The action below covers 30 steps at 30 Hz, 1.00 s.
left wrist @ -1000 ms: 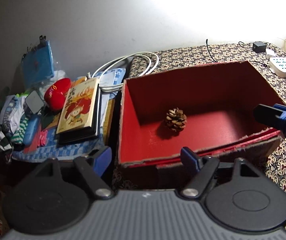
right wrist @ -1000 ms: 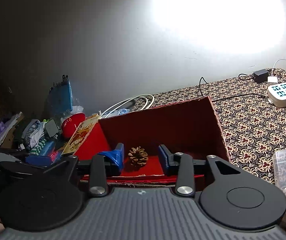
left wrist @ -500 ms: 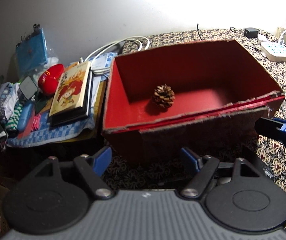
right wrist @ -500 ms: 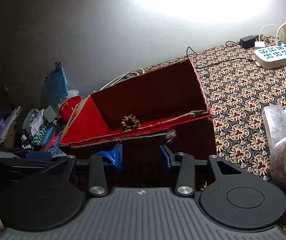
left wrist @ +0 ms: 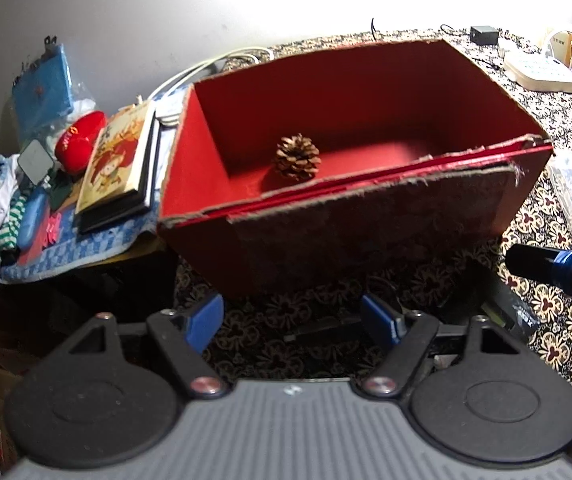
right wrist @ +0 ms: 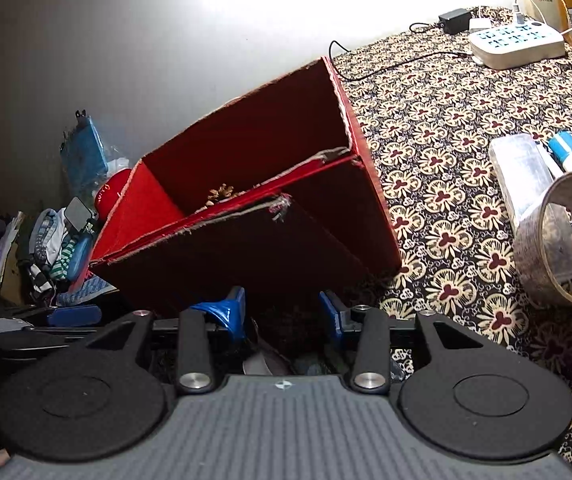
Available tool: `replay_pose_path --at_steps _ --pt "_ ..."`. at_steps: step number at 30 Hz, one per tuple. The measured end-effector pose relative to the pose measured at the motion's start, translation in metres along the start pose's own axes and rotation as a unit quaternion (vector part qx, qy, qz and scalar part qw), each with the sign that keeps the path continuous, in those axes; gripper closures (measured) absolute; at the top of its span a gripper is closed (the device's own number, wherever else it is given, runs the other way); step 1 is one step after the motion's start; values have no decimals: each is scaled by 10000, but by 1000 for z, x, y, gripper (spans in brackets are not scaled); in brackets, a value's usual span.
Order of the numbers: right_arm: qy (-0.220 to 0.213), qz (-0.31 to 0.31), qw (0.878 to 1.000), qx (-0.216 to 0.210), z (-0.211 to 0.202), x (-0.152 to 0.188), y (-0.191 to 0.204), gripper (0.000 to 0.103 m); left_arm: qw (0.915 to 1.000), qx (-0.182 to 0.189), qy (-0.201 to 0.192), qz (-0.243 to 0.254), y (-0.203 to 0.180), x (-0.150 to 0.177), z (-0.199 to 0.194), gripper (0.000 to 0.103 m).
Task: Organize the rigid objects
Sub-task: 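Withdraw the right gripper and lower it toward the black meter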
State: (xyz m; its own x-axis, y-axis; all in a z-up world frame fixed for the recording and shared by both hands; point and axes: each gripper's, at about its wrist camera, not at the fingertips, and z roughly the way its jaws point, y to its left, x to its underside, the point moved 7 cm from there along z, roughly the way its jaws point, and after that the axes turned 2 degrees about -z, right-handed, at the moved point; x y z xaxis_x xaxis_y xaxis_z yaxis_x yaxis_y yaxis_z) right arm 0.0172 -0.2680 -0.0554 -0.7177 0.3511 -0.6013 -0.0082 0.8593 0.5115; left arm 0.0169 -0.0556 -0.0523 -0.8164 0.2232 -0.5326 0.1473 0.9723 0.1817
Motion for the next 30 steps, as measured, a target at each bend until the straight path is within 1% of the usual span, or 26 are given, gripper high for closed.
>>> replay_pose_path --at_steps 5,13,15,18,23,30 --pt "73 27 10000 11 0 3 -3 78 9999 33 74 78 -8 4 3 25" --pt "141 72 9998 118 4 1 -11 78 9994 69 305 119 -13 5 16 18" --pt "145 82 9998 123 6 0 -12 78 9994 68 335 84 -12 4 19 14" --pt "177 85 9997 126 9 -1 -12 78 9994 42 340 45 -9 2 21 13" --pt "237 21 9996 118 15 -3 -7 78 9993 21 356 -148 2 -1 22 13" --pt "247 -262 9992 149 21 -10 9 78 9981 -55 388 -467 22 -4 23 12"
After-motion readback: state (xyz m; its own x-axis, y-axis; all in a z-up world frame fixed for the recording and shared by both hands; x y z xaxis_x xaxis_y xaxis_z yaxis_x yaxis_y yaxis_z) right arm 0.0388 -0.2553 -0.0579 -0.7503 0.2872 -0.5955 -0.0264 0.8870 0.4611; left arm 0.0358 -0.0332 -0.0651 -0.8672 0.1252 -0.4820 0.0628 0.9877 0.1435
